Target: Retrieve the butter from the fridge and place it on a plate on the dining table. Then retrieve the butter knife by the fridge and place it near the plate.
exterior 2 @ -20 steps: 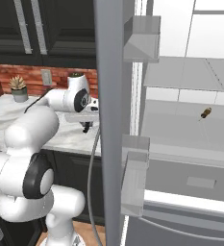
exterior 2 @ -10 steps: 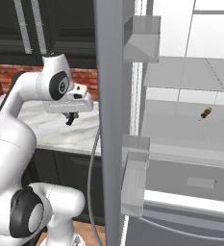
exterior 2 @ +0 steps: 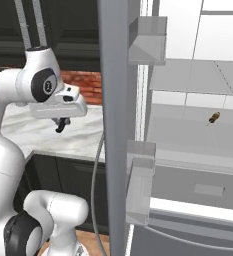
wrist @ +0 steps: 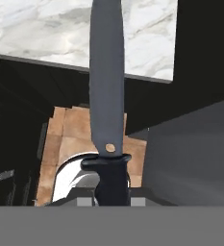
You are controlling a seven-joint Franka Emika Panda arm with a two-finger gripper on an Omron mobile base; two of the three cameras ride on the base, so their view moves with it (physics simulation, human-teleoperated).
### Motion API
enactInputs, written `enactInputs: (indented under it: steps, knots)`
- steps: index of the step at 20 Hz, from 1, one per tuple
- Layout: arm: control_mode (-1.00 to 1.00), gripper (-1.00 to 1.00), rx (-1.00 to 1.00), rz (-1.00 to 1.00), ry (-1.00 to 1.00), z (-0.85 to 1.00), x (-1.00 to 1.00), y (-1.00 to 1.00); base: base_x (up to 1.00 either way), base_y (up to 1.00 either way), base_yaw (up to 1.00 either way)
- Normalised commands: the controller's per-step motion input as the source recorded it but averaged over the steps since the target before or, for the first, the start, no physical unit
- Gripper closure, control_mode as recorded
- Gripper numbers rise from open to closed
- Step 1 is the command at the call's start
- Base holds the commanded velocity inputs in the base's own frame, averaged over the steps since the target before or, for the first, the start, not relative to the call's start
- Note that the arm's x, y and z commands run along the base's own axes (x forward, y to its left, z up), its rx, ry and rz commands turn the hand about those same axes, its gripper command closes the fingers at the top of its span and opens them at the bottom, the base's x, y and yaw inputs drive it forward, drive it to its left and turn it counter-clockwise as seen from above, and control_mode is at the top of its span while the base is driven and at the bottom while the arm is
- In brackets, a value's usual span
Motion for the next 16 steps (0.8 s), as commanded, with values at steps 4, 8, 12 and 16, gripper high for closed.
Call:
enactInputs:
  steps: [4, 8, 12, 16]
  knots:
    - [-1.0, 1.0, 0.0, 0.0, 0.0, -0.13, 0.05, 0.04, 0.0, 0.0, 0.0]
    - [-1.0, 1.0, 0.0, 0.0, 0.0, -0.09, 0.16, 0.0, 0.0, 0.0, 0.0]
    - [1.0, 1.0, 0.0, 0.0, 0.03, 0.0, 0.0, 0.0, -0.33, 0.06, 0.02]
    - [1.0, 1.0, 0.0, 0.0, 0.0, 0.0, 0.0, 0.0, -1.0, 0.1, 0.0]
